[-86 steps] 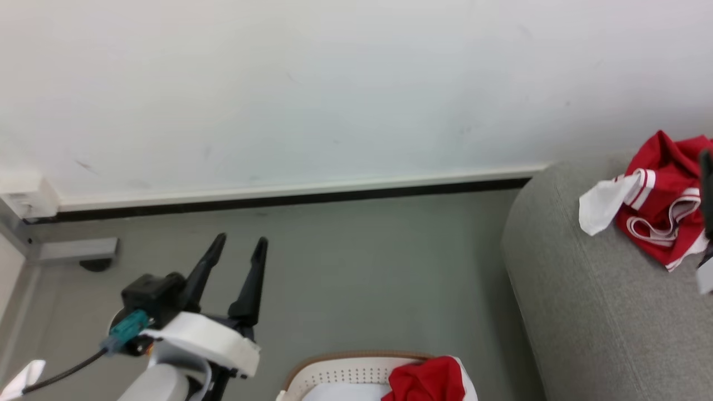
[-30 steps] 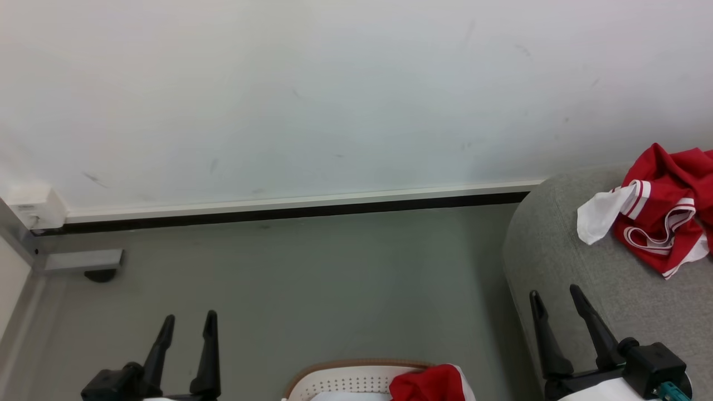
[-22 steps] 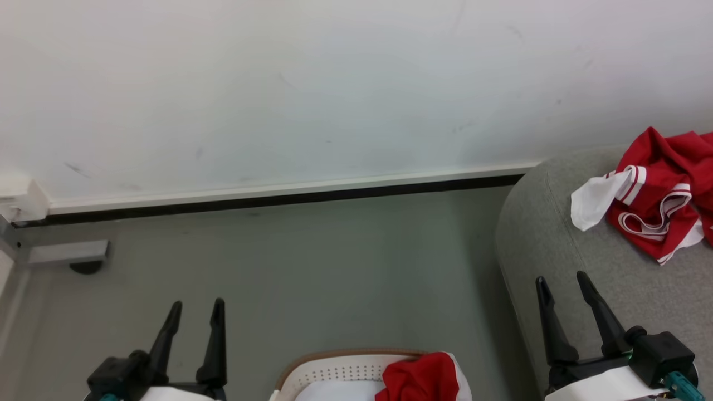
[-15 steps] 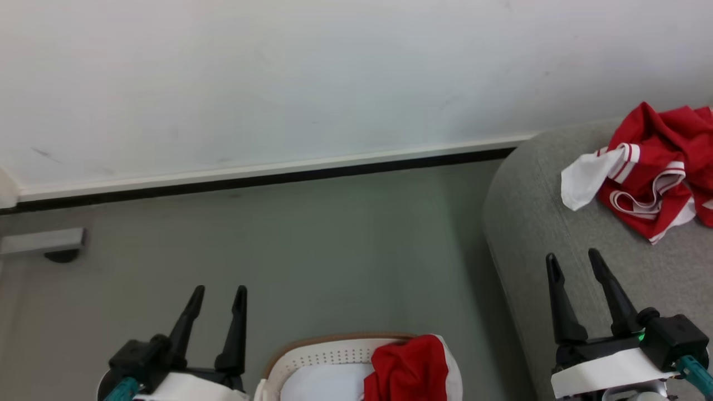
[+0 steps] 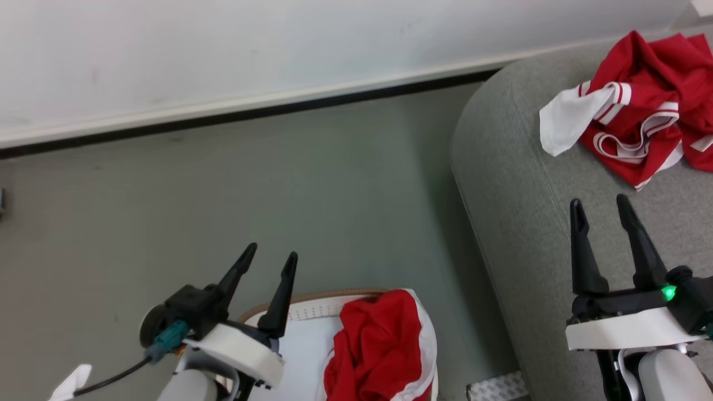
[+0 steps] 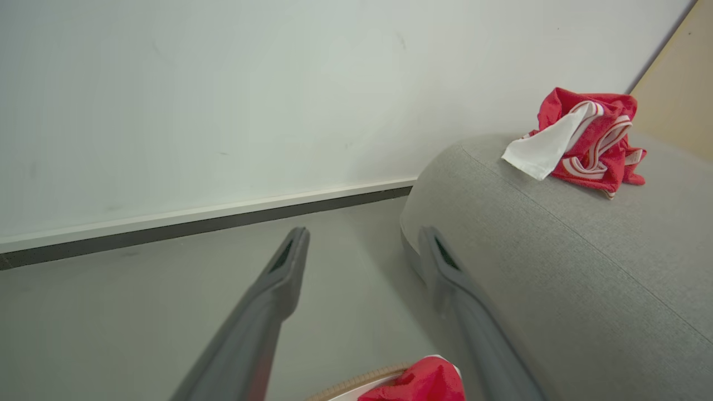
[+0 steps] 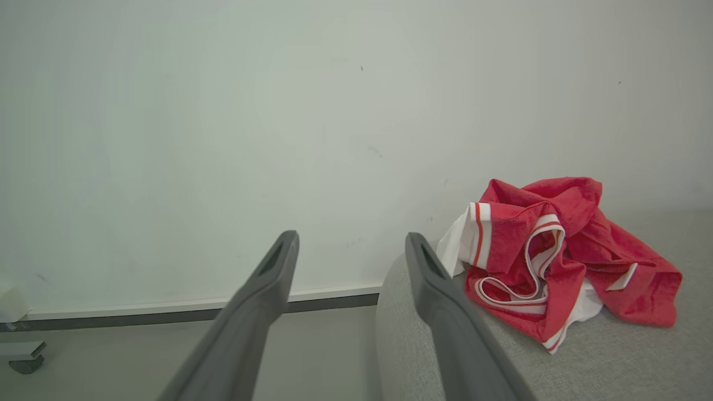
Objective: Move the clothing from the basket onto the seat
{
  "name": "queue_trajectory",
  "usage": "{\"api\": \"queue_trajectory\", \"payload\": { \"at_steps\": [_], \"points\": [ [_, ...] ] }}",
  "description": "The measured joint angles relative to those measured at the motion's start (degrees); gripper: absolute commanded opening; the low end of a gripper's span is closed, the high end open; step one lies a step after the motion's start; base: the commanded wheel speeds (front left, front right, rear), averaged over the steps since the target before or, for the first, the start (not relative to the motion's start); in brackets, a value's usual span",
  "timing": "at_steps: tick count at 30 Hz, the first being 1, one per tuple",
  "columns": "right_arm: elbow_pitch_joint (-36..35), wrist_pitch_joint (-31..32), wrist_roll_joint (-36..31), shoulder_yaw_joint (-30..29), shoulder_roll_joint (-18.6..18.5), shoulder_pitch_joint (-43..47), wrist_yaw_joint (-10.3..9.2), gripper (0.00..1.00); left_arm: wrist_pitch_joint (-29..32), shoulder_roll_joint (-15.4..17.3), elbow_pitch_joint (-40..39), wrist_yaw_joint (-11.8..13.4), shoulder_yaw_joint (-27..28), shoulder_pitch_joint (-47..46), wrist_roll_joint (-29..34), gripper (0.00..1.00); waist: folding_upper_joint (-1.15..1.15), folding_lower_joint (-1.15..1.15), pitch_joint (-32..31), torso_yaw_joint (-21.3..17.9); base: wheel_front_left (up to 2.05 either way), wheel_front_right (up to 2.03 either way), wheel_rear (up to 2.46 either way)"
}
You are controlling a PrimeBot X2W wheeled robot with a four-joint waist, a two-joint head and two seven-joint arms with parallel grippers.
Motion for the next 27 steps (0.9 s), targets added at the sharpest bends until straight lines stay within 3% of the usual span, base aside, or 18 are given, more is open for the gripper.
{"api": "queue_trajectory", "payload": {
  "at_steps": [7, 15, 27],
  "points": [
    [-2.6, 0.0, -0.3, -1.7, 0.1, -3.9, 0.0, 1.0, 0.8, 1.7, 5.6, -0.2, -8.2, -6.0, -1.8, 1.0, 0.0, 0.0, 5.6, -1.8, 0.0, 0.0, 0.0],
    [-6.8, 0.0, 1.9, -2.4, 0.1, -10.0, 0.0, 1.0, 2.2, 3.8, 11.3, -0.2, -23.7, -12.9, -1.8, 1.0, 0.0, 0.01, 12.8, -2.9, 0.0, 0.0, 0.0],
    [-10.9, 0.0, 2.2, -2.1, 0.2, -19.6, 0.0, 1.0, 2.7, 6.2, 22.7, -0.2, -35.4, -24.7, -4.0, 1.0, 0.0, 0.0, 24.4, -4.2, 0.0, 0.0, 0.0]
  ]
}}
